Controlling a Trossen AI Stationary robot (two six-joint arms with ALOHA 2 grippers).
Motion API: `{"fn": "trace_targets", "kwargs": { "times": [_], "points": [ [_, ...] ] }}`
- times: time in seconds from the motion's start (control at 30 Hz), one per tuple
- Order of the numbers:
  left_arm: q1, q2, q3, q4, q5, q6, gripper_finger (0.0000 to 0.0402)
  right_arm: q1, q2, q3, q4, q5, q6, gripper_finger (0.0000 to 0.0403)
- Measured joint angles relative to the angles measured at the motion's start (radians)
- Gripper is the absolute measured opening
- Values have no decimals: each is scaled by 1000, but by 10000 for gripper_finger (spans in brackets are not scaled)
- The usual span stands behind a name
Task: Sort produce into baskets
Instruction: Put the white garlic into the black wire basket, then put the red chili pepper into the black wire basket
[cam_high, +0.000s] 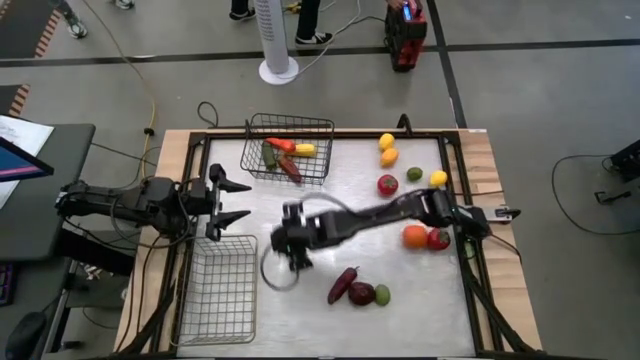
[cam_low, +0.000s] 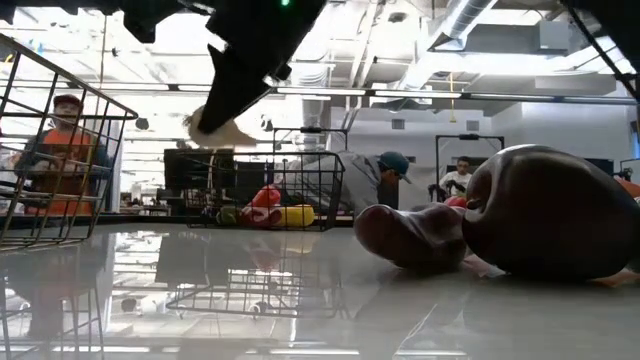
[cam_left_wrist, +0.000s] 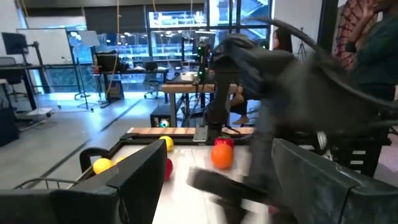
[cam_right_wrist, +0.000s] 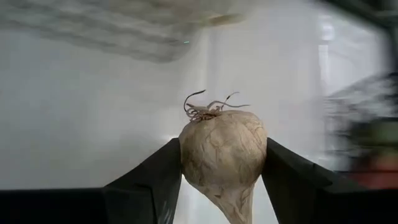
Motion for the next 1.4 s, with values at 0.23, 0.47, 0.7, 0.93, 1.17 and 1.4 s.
{"fn": "trace_targets", "kwargs": {
  "times": [0.23,0.47,0.7,0.93,1.17,1.4],
  "points": [
    [0,0,0,-44,-2,-6,279,-183,0,75,-2,95,-61,227],
    [0,0,-1,-108,-12,-7,279,-333,0,90,-6,131,-40,228],
    [0,0,-1,-134,-12,-7,279,-424,0,90,-59,67,70,249],
    [0,0,-2,-139,-19,-7,279,-427,0,90,-150,16,116,292],
    [0,0,-2,-142,-19,-21,279,-400,-54,90,-308,54,175,300],
    [0,0,-2,-160,-19,-35,279,-409,-164,33,-449,103,260,300]
  ]
}}
